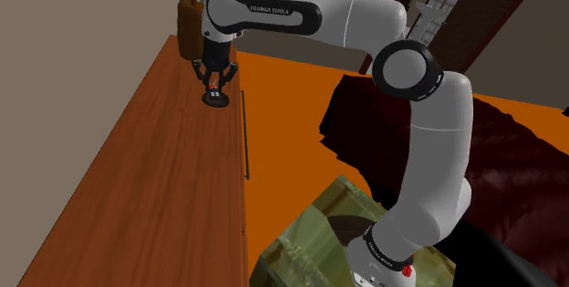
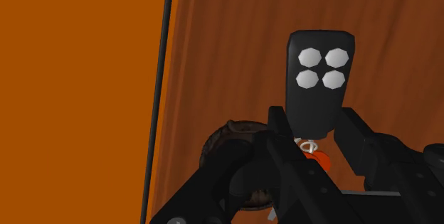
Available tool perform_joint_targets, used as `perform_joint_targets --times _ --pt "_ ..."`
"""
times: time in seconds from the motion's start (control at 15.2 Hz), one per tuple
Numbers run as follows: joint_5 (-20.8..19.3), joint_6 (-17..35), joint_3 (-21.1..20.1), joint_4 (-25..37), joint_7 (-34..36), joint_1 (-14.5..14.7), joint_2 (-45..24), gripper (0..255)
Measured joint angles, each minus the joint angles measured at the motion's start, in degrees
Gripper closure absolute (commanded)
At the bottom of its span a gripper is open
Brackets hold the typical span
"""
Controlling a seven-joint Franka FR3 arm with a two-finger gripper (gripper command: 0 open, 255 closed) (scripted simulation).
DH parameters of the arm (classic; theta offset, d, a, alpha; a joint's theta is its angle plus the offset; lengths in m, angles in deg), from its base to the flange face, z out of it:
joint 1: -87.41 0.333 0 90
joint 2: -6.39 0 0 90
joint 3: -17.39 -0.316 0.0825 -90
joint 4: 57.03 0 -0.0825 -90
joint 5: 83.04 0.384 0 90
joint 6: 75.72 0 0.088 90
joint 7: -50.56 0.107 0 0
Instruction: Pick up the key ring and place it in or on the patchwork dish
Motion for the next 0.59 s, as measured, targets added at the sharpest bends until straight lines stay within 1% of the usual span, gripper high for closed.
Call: perform_joint_targets --times 0.07,0.13,0.2,0.33,0.4,0.46,0.59 --pt "-0.5 -1.4 0.5 3.1 -0.9 0.2 -1.8 255" --pt "-1.3 -3.0 1.1 7.5 -1.8 0.8 -4.4 255" --pt "-1.7 -3.8 1.5 9.9 -2.5 1.0 -6.2 255" --pt "-2.9 -7.8 2.7 19.6 -4.6 2.5 -11.5 255" --pt "-3.4 -9.1 3.1 23.0 -5.1 3.2 -13.6 255" --pt "-3.5 -9.2 3.3 23.6 -5.5 3.0 -14.2 255" --pt "-3.5 -7.8 3.3 22.3 -5.6 2.6 -14.3 255"
